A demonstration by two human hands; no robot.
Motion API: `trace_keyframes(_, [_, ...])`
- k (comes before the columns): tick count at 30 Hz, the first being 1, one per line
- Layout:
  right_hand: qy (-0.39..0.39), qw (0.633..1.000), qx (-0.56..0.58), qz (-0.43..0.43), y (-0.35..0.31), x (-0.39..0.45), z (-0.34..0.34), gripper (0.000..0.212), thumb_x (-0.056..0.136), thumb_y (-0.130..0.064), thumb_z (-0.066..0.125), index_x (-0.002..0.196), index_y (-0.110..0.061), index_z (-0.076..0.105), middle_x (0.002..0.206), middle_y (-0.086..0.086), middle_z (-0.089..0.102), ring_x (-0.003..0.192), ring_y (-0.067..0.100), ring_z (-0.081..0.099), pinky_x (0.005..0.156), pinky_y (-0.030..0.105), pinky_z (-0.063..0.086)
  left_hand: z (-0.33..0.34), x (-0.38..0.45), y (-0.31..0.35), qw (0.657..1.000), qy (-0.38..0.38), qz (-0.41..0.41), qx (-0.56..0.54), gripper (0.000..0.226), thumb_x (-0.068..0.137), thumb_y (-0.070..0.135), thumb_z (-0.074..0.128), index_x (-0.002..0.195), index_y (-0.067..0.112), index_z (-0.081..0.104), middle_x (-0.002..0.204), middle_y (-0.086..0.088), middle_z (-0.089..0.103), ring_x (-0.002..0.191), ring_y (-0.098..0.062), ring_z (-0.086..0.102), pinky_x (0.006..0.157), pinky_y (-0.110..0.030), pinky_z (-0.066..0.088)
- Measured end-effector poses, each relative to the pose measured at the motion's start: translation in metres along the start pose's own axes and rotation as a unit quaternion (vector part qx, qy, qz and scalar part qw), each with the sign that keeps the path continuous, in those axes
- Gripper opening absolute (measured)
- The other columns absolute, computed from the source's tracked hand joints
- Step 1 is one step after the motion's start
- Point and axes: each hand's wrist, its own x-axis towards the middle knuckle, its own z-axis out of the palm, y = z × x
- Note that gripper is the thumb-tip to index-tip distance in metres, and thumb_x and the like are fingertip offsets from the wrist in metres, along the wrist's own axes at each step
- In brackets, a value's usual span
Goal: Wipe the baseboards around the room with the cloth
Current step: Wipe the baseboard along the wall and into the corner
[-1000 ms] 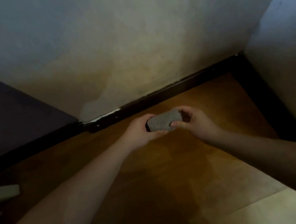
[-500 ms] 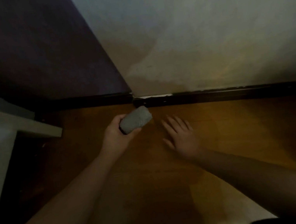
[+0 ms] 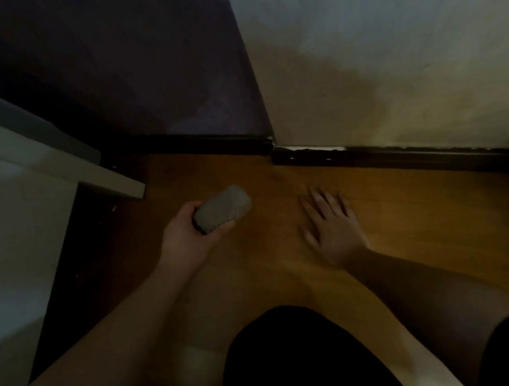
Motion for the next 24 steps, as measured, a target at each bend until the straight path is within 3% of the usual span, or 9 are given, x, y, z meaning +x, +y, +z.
trace_keyframes(5, [0.009, 1.000, -0.015, -0.003, 0.000, 0.002, 0.005, 0.063, 0.100, -0.059, 0.017, 0.155, -0.028, 0.024, 0.163, 0.004, 0.018, 0.150, 0.024, 0.014, 0.120, 0.051, 0.010, 0.000, 0.026, -0.025, 0.999, -0.015, -0.021, -0.040, 0.059, 0.075, 0.033, 0.085, 0.125, 0.022, 0.056, 0.098, 0.028, 0.050, 0.082, 0.017, 0.047, 0.060, 0.005, 0.037])
trace_keyframes(11, [0.009, 0.999, -0.031, -0.002, 0.004, 0.003, 0.014, 0.060, 0.102, -0.059, 0.019, 0.156, -0.035, 0.014, 0.165, 0.002, 0.005, 0.152, 0.023, 0.002, 0.120, 0.055, 0.008, 0.013, 0.066, -0.036, 0.996, -0.027, -0.002, -0.083, 0.059, 0.078, 0.026, 0.084, 0.128, 0.016, 0.056, 0.111, 0.011, 0.057, 0.103, -0.006, 0.054, 0.064, 0.002, 0.037])
trace_keyframes(14, [0.005, 0.999, -0.048, 0.000, 0.006, 0.004, 0.017, 0.060, 0.102, -0.058, 0.019, 0.157, -0.035, 0.008, 0.165, 0.003, 0.001, 0.152, 0.022, -0.001, 0.120, 0.053, 0.004, 0.008, 0.079, -0.036, 0.996, -0.045, 0.029, -0.077, 0.054, 0.076, 0.026, 0.085, 0.120, 0.021, 0.055, 0.107, 0.012, 0.057, 0.097, -0.003, 0.054, 0.067, -0.002, 0.037])
trace_keyframes(17, [-0.005, 0.998, -0.060, 0.004, 0.007, 0.005, 0.017, 0.062, 0.101, -0.057, 0.020, 0.157, -0.034, 0.006, 0.166, 0.003, 0.000, 0.152, 0.023, -0.002, 0.120, 0.053, 0.004, -0.003, 0.085, -0.041, 0.995, -0.039, 0.052, -0.079, 0.050, 0.075, 0.027, 0.085, 0.110, 0.030, 0.051, 0.099, 0.024, 0.053, 0.086, 0.009, 0.053, 0.065, -0.003, 0.037])
trace_keyframes(20, [-0.013, 0.998, -0.063, 0.013, 0.005, 0.005, 0.016, 0.064, 0.101, -0.059, 0.020, 0.157, -0.034, 0.004, 0.166, 0.002, -0.005, 0.152, 0.022, -0.006, 0.120, 0.054, 0.004, -0.014, 0.088, -0.055, 0.995, -0.030, 0.049, -0.081, 0.050, 0.075, 0.032, 0.085, 0.110, 0.034, 0.049, 0.100, 0.026, 0.053, 0.087, 0.016, 0.051, 0.065, -0.008, 0.038])
trace_keyframes(24, [-0.019, 0.997, -0.065, 0.019, 0.006, 0.004, 0.014, 0.064, 0.100, -0.060, 0.018, 0.157, -0.036, 0.003, 0.165, 0.001, -0.007, 0.152, 0.020, -0.009, 0.119, 0.054, 0.005, -0.017, 0.090, -0.071, 0.996, -0.032, 0.039, -0.070, 0.052, 0.074, 0.032, 0.086, 0.112, 0.031, 0.050, 0.104, 0.017, 0.056, 0.093, 0.001, 0.056, 0.068, -0.013, 0.040])
